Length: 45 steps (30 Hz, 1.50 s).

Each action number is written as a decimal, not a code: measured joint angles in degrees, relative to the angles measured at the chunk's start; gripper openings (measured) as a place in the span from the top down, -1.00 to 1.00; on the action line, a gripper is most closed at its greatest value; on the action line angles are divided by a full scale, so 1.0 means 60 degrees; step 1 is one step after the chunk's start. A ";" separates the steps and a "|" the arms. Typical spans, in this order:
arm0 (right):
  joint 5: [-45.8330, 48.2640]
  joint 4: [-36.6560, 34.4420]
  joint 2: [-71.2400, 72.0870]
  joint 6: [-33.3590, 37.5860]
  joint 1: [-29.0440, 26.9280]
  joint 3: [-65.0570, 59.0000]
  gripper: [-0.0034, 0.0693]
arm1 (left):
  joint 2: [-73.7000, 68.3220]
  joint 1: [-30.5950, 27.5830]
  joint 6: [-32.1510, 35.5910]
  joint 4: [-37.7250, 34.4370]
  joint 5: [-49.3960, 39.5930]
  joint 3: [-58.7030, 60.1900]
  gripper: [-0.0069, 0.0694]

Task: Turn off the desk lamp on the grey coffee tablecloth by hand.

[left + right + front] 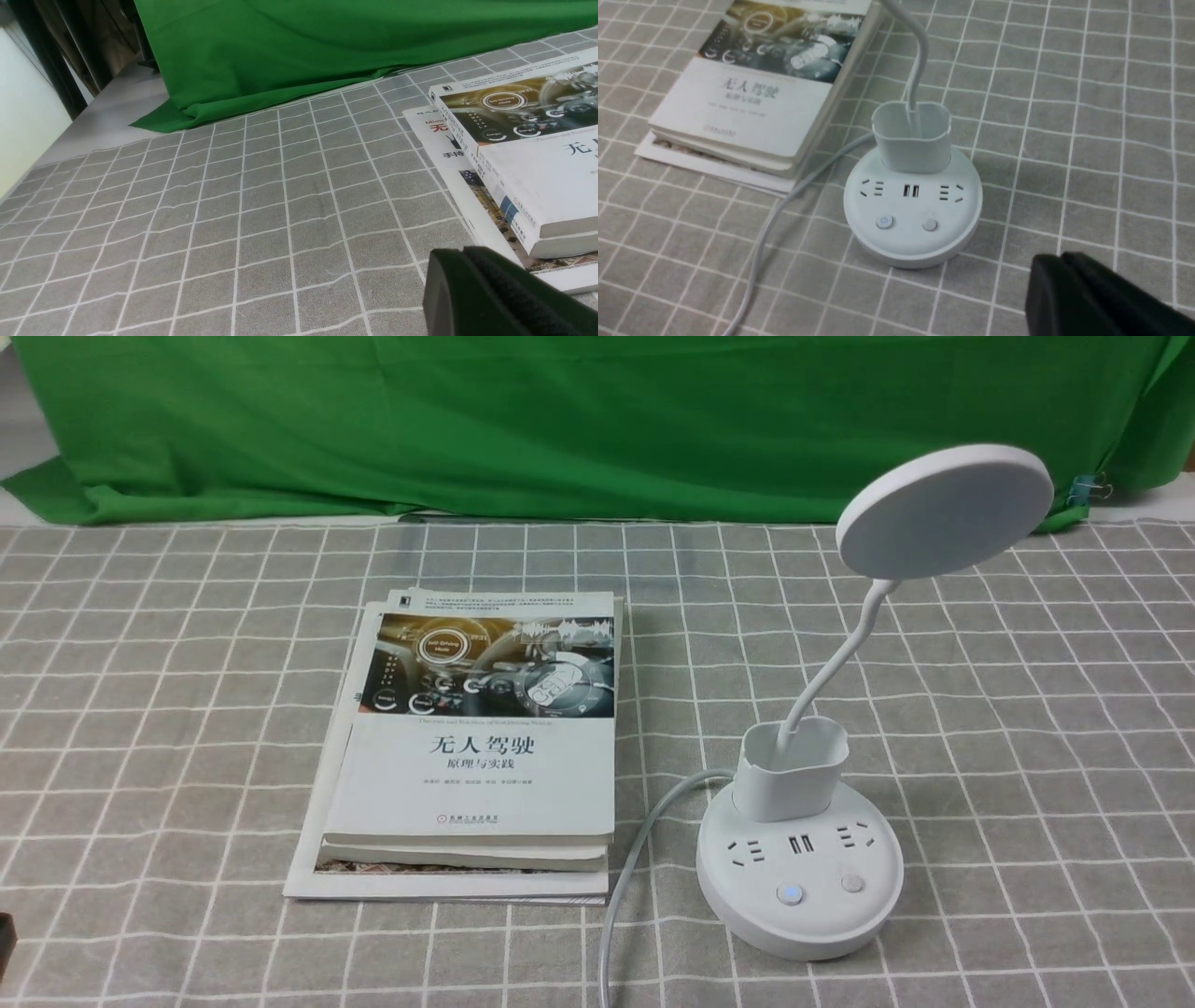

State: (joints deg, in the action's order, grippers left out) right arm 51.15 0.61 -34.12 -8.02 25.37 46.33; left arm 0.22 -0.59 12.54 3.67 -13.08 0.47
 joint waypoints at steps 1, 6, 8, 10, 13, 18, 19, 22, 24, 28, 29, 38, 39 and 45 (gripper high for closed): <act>-0.0008 0.0018 0.0011 0.0000 0.0000 0.0000 0.81 | 0.0000 0.0000 0.0000 0.0000 0.0000 0.0000 0.82; -0.0307 0.0295 0.0096 0.0498 -0.0010 0.0000 0.81 | 0.0000 0.0000 0.0000 0.0000 0.0000 0.0000 0.82; -0.0543 0.0339 0.0198 0.1045 -0.0193 -0.0023 0.81 | 0.0000 0.0000 0.0000 0.0000 0.0000 0.0000 0.82; -0.0936 0.0358 0.0396 0.1631 -0.0575 -0.0059 0.81 | 0.0000 0.0000 0.0000 0.0000 0.0000 0.0000 0.82; -0.2096 0.0464 0.0993 0.2437 -0.1423 -0.0217 0.81 | 0.0000 0.0000 0.0000 0.0000 0.0000 0.0000 0.82; -0.4337 0.0602 0.2714 0.2910 -0.2597 -0.1676 0.81 | 0.0000 0.0000 0.0000 0.0000 0.0000 0.0000 0.82; -0.4515 0.0602 0.3036 0.2860 -0.2782 -0.2046 0.81 | 0.0000 0.0000 0.0000 0.0000 0.0000 0.0000 0.82; -0.4792 0.0602 0.4141 0.2513 -0.3367 -0.3493 0.81 | 0.0000 0.0000 0.0000 0.0000 0.0000 0.0000 0.82; -0.4834 0.0602 0.4848 0.2186 -0.3719 -0.4744 0.81 | 0.0000 0.0000 0.0000 0.0000 0.0000 0.0000 0.82; -0.5420 0.0602 0.5599 0.1930 -0.3987 -0.6569 0.81 | 0.0000 0.0000 0.0000 0.0000 0.0000 0.0000 0.82; -0.5601 0.0602 0.5615 0.1922 -0.3999 -0.6815 0.81 | 0.0000 0.0000 0.0000 0.0000 0.0004 0.0000 0.82; -0.6092 0.0593 0.5676 0.0948 -0.4007 -0.7794 0.80 | 0.0000 0.0000 0.0000 0.0000 0.0004 0.0000 0.82; -0.6054 0.0593 0.5676 0.0948 -0.4007 -0.7794 0.80 | 0.0000 0.0000 0.0000 0.0000 0.0004 0.0000 0.82; -0.6028 0.0593 0.5676 0.0769 -0.4007 -0.7794 0.80 | 0.0000 0.0000 0.0000 0.0000 0.0004 0.0000 0.82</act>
State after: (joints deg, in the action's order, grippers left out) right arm 14.98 4.16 -0.06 -3.41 1.33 -0.43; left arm 0.22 -0.59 12.54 3.67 -13.06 0.47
